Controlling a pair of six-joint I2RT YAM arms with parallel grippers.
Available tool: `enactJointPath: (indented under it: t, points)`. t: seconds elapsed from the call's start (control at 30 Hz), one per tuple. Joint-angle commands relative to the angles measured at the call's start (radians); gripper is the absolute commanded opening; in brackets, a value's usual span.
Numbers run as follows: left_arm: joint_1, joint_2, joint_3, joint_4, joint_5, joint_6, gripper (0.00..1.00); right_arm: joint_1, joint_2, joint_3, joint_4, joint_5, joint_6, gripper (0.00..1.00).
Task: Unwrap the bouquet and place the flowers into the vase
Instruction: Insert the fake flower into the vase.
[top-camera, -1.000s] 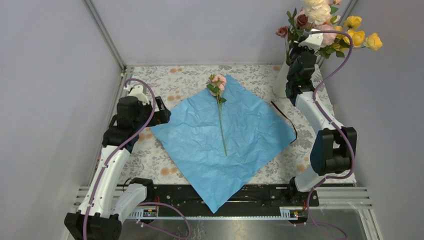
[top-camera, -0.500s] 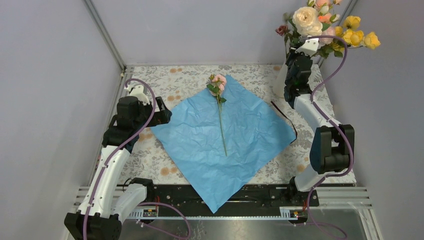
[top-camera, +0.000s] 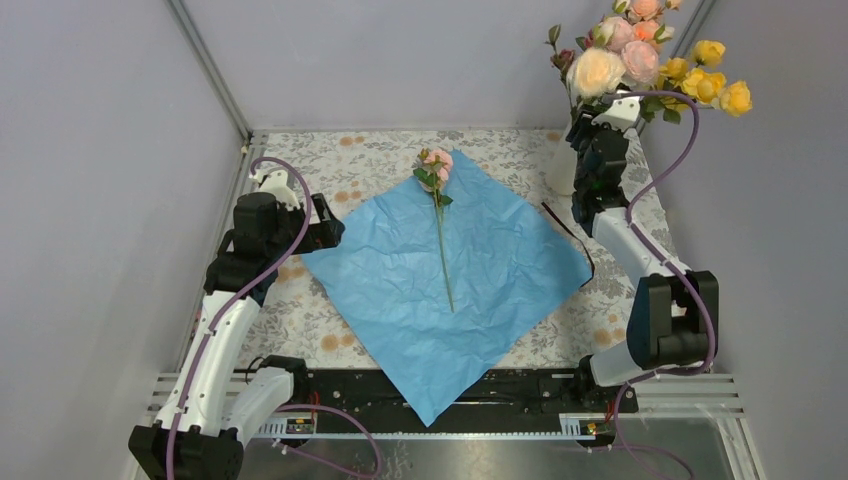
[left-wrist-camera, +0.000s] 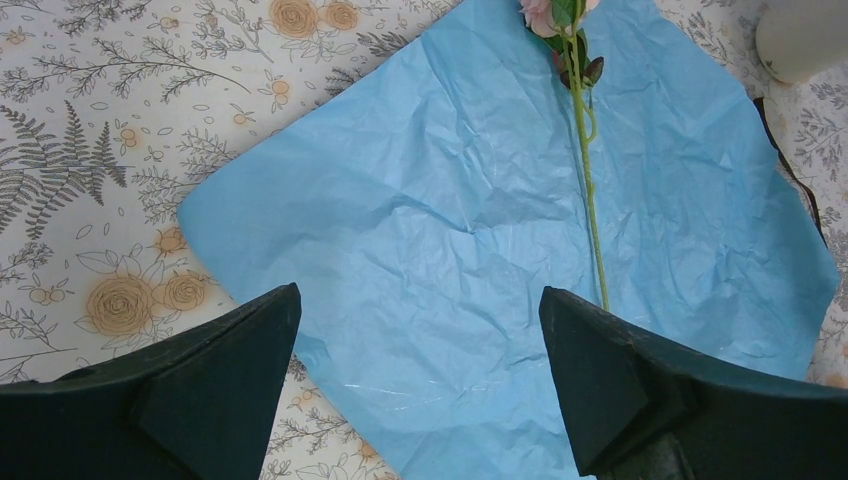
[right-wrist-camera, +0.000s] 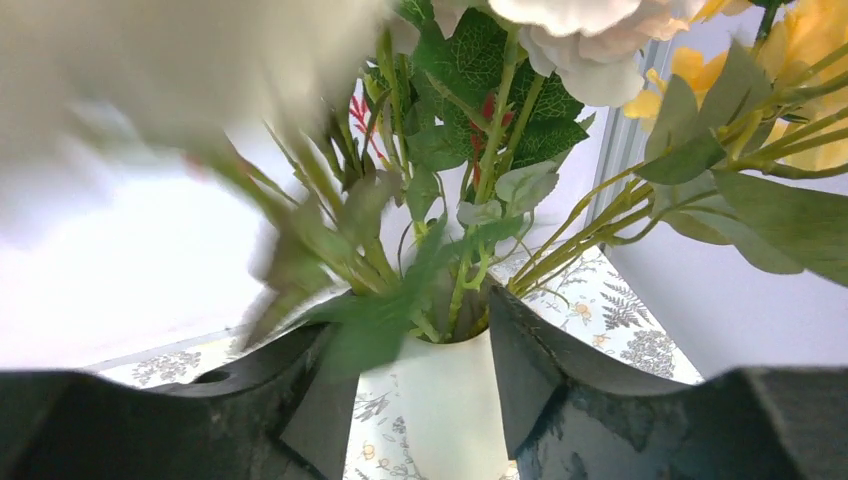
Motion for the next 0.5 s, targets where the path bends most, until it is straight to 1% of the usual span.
enactJointPath:
  t: [0.0,0.07,0.3,0.47]
  points:
    - [0.006,-0.011,-0.008,0.046,0.029,0.005,0.99,-0.003,-0.091,-0.040,0.063,-0.045,0.043,0.57]
    - [0.006,-0.011,-0.009,0.047,0.034,0.005,0.99,-0.003,-0.112,-0.060,0.061,-0.046,0.052,0.61]
    - [0.006,-0.014,-0.011,0.049,0.047,0.002,0.99,-0.003,-0.167,-0.131,0.063,-0.060,0.082,0.69]
    - [0.005,-0.020,-0.014,0.051,0.050,0.002,0.99,-0.003,-0.204,-0.167,0.054,-0.077,0.090,0.79]
